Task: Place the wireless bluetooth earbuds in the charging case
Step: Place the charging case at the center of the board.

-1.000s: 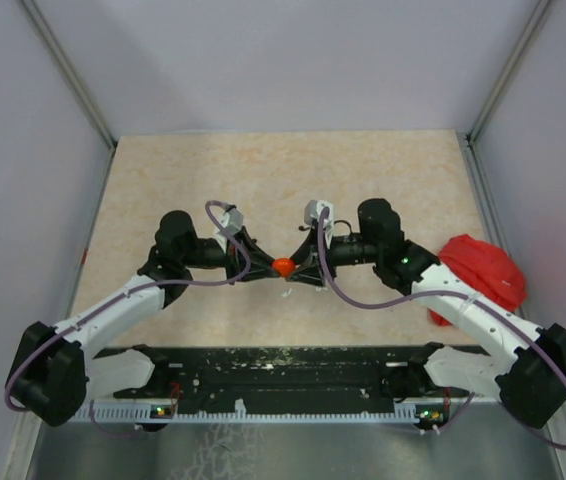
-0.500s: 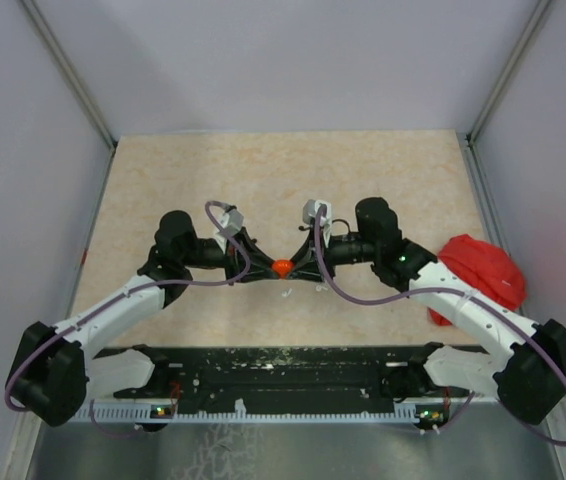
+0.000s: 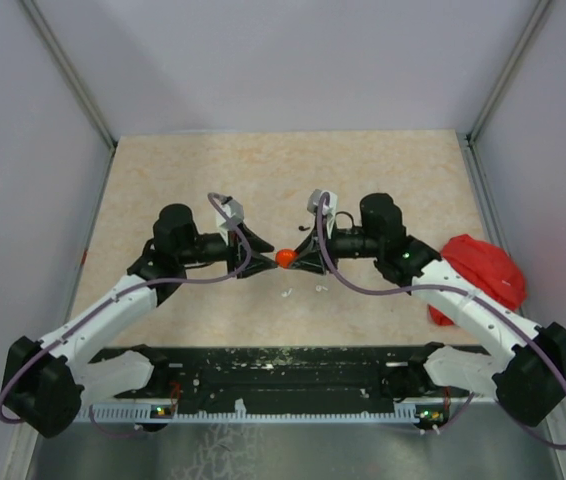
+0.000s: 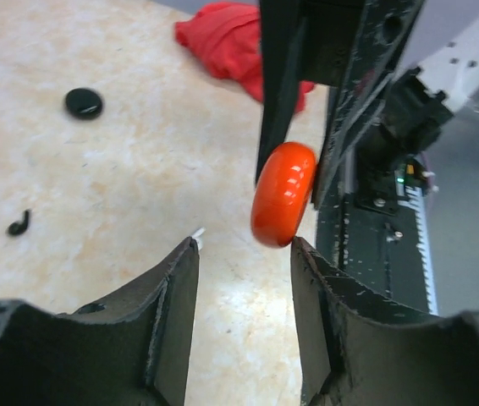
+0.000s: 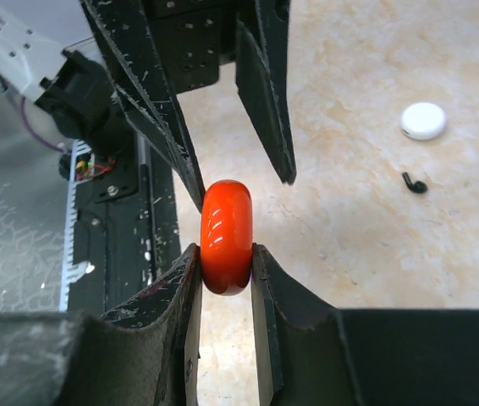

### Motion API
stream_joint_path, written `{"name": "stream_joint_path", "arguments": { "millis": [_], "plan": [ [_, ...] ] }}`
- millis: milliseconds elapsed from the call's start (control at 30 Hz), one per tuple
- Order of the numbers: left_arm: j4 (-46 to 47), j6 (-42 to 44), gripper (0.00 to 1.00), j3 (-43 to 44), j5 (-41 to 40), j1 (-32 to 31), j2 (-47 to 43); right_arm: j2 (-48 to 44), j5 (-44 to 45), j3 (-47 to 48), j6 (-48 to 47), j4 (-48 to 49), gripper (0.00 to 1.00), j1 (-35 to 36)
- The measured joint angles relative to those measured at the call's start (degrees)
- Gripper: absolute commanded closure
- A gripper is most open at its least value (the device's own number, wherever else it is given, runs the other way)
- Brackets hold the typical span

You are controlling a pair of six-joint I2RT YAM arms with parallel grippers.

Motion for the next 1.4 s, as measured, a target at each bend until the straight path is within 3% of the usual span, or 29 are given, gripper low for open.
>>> {"name": "stream_joint_path", "arguments": {
  "millis": [133,300,467,600,1000,1067,1133,1400],
  "plan": [
    [-7.69,3.02,0.43,2.36,-8.52,0.02,-0.68,-0.66,3.23,0.00,2.08,-0.37,1.00,-1.84],
    [-16.04,5.55,0.34,3.65,-24.98,0.02,-2.10,-1.31,10.01,-0.52,7.56,-0.76,1.00,-7.08],
    [-21.24,7.02,0.32,4.87,-40.50,0.15,-2.29,-1.79,16.33,-5.46,15.26,-2.93,1.00,-14.78],
    [-22.56,7.10,0.31,4.92,-47.76,0.74,-2.29,-1.79,21.07,-10.19,20.92,-5.81,1.00,-19.89],
    [-23.41,7.10,0.25,4.90,-51.10,3.82,-2.19,0.61,28.35,-16.26,30.36,-6.93,1.00,-33.86],
    [-23.52,7.08,0.17,4.87,-51.54,4.26,-2.19,2.36,28.68,-17.64,31.63,-5.77,1.00,-36.06],
    [-23.67,7.08,0.16,4.87,-51.84,4.57,-2.19,4.28,28.89,-19.28,32.92,-4.92,0.99,-38.56],
    [-23.98,6.60,0.16,4.87,-51.91,5.95,-2.05,11.13,27.06,-20.11,35.78,-0.63,0.83,-44.44]
  ]
}}
